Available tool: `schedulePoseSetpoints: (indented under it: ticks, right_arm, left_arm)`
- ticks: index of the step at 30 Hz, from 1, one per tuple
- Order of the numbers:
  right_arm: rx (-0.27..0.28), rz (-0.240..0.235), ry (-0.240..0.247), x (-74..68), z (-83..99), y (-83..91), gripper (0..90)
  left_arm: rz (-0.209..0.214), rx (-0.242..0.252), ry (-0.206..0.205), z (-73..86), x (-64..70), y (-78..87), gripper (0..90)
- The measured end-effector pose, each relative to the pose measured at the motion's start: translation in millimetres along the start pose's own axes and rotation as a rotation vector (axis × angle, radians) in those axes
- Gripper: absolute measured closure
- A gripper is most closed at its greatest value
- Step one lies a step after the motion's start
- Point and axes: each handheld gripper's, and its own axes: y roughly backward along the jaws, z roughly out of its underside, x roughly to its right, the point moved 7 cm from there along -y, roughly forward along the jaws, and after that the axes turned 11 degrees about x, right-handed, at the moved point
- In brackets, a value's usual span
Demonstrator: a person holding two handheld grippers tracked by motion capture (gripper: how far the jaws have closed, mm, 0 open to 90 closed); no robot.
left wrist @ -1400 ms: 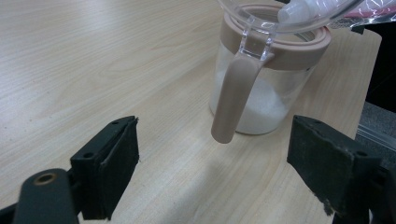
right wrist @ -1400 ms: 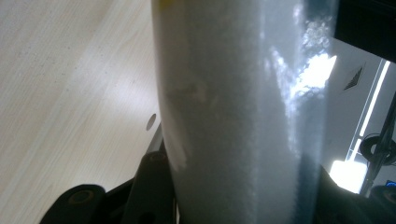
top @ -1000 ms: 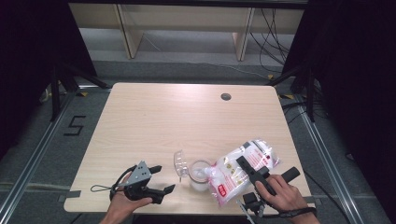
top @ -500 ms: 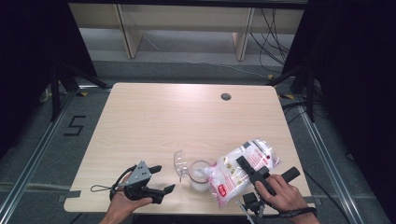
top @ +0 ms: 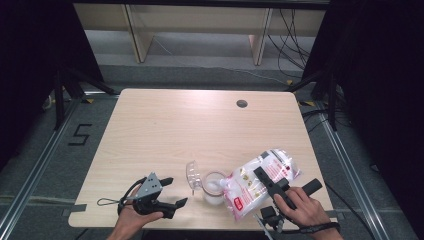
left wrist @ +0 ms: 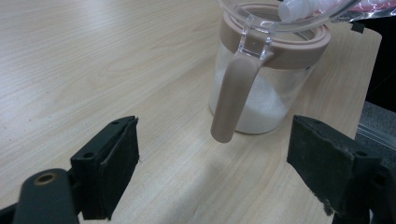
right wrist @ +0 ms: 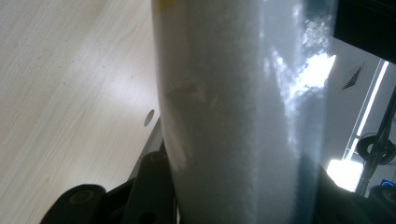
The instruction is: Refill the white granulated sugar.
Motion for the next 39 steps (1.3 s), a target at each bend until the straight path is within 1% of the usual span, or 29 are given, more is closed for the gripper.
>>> schedulePoseSetpoints:
  ticks: [2,3,4,9,10,12,17,26,32,33,34,39]
  right_arm:
    - [-0.002,-0.001,-0.002,-0.2,-0.1,0.1,68.6]
    - [0.004,-0.004,0.018,1.3,-0.2,-0.5,68.6]
    - [0.005,-0.003,0.013,0.8,-0.3,-0.6,68.6]
    - [0.009,-0.009,0.008,-0.7,-0.9,-1.8,68.7]
    - [0.005,-0.004,-0.004,-1.8,-1.1,-1.7,68.7]
    - [0.005,-0.006,-0.007,-2.0,-1.2,-1.6,68.7]
    - [0.003,-0.007,-0.013,-2.8,-1.7,-1.8,68.7]
    - [0.019,-0.008,-0.02,-2.3,-2.5,-2.8,68.8]
    - [0.022,-0.006,-0.034,-2.1,-2.0,-2.4,68.8]
    - [0.026,-0.006,-0.025,-1.9,-1.9,-2.8,68.8]
    - [0.022,-0.005,-0.037,-2.8,-2.2,-2.7,68.8]
    - [0.033,-0.005,-0.045,-3.4,-3.9,-3.9,68.9]
  left_arm:
    - [0.0,-0.001,0.0,0.1,-0.1,0.0,16.2]
    - [0.0,0.0,0.0,0.0,-0.1,0.0,16.2]
    - [0.002,0.0,-0.007,-0.2,-0.5,0.2,16.2]
    - [0.0,-0.003,-0.006,-0.2,-0.5,0.6,16.2]
    - [0.002,0.0,-0.003,-0.2,-0.4,0.3,16.2]
    - [0.005,0.001,-0.021,-0.8,-1.4,0.6,16.2]
    - [0.005,0.0,-0.021,-0.9,-1.5,0.7,16.2]
    - [0.004,0.001,-0.019,-0.7,-1.3,0.5,16.2]
    - [0.007,0.001,-0.02,-0.7,-1.3,0.4,16.2]
    - [0.009,0.001,-0.024,-0.8,-1.5,0.3,16.2]
    - [0.009,0.0,-0.025,-0.7,-1.6,0.3,16.2]
    - [0.005,-0.004,-0.023,-0.6,-1.5,0.7,16.2]
